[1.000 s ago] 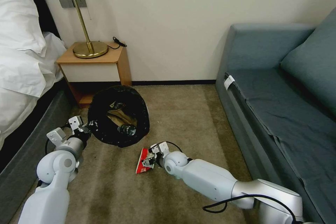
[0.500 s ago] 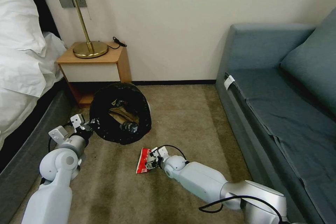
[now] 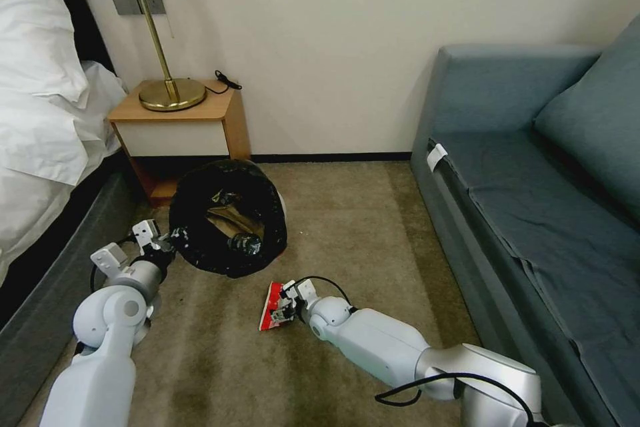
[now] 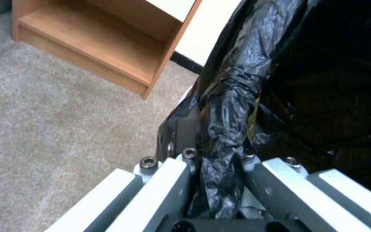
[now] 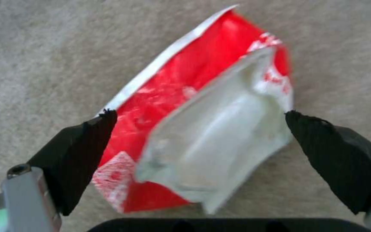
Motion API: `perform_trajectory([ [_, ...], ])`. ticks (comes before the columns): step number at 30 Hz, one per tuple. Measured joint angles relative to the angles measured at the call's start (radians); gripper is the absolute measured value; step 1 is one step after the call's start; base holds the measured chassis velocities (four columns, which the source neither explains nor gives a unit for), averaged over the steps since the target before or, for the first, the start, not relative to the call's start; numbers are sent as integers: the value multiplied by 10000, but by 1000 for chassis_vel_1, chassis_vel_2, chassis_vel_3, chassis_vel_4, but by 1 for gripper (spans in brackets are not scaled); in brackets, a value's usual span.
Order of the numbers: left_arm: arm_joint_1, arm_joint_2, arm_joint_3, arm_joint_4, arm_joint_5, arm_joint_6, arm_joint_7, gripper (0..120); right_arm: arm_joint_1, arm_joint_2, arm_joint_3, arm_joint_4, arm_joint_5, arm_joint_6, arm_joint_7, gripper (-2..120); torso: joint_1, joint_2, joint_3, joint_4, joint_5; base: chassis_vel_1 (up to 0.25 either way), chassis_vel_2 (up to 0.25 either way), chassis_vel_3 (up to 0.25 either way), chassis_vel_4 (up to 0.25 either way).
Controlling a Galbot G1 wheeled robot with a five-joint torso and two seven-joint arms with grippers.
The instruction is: Pick up the trash bin, then pick up the garbage on the floor and place it into the trash bin.
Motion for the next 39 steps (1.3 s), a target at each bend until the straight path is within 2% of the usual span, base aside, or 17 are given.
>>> perform_trajectory([
  [5,40,32,-19,3,7,-15,6,0,-36,285,38,-428,-212,80,-186,99,0,0,0,3,1,0,0,0,0],
  [9,47,46,-21,38,6,-31,29,0,-36,284,29,-473,-289,65,-187,92,0,0,0,1,1,0,0,0,0],
  [11,45,46,-19,52,8,-42,38,0,-49,221,28,-490,-357,73,-199,80,0,0,0,2,1,0,0,0,0],
  [12,45,46,-19,52,8,-42,38,0,-49,221,28,-490,-357,73,-199,80,0,0,0,2,1,0,0,0,0],
  [14,40,46,-13,82,21,-57,43,0,-64,138,4,-449,-374,104,-224,70,0,0,0,0,1,0,0,0,0],
  [17,40,48,-9,89,26,-58,49,0,-69,126,-1,-442,-391,138,-235,65,0,0,0,-1,1,0,0,0,0],
  [18,39,48,-3,93,33,-63,52,0,-75,124,-2,-452,-437,202,-239,57,0,0,0,0,1,0,0,0,0],
  [20,38,47,4,99,42,-66,53,0,-76,128,-2,-460,-455,255,-248,48,0,0,0,1,1,0,0,0,0],
  [23,37,45,7,101,46,-67,53,0,-76,132,-5,-465,-456,278,-250,45,0,0,0,2,1,0,0,0,0],
  [24,39,44,23,104,52,-67,56,0,-70,151,-17,-496,-465,365,-260,36,0,0,0,0,1,0,0,0,0],
  [26,41,45,29,116,52,-67,58,0,-68,174,-22,-515,-471,476,-273,25,0,0,0,0,1,0,0,0,0],
  [27,41,45,29,116,52,-67,58,0,-68,174,-22,-515,-471,476,-273,25,0,0,0,0,1,0,0,0,0],
  [29,41,44,49,138,52,-67,58,0,-70,169,-16,-499,-452,531,-274,15,0,0,0,1,1,0,0,0,0],
  [30,41,44,49,138,52,-67,58,0,-70,169,-16,-499,-452,531,-274,15,0,0,0,1,1,0,0,0,0],
  [33,34,54,77,179,52,-67,58,0,-68,140,42,-446,-399,630,-272,1,0,0,0,1,1,0,0,0,0],
  [39,23,94,135,305,53,-62,54,0,13,-321,121,226,-152,634,68,0,0,0,0,3,3,0,0,0,0],
])
